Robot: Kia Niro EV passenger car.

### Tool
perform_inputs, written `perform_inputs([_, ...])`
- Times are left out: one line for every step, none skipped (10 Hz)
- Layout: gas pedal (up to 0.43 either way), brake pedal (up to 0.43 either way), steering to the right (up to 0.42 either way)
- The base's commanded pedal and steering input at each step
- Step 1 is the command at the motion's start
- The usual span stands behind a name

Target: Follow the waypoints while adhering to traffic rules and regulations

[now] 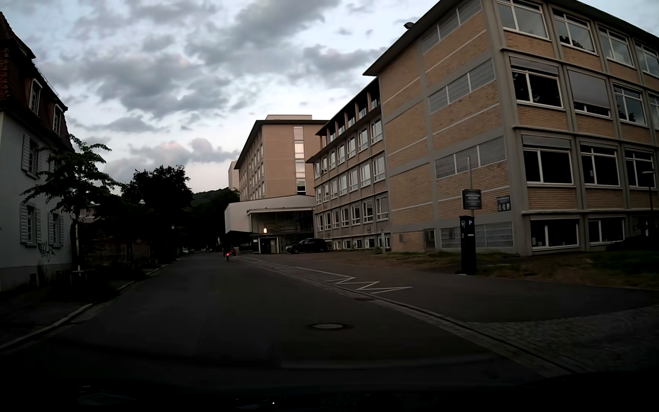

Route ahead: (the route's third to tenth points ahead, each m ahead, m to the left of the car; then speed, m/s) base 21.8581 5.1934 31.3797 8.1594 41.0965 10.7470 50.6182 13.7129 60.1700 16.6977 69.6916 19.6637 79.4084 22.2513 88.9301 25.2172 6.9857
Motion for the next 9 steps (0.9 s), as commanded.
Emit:
perform_inputs([0.138,0.0,-0.087])
perform_inputs([0.138,0.0,-0.09])
perform_inputs([0.138,0.0,-0.091])
perform_inputs([0.138,0.0,-0.093])
perform_inputs([0.138,0.0,-0.093])
perform_inputs([0.138,0.0,-0.093])
perform_inputs([0.138,0.0,-0.093])
perform_inputs([0.138,0.0,-0.094])
perform_inputs([0.138,0.0,-0.093])
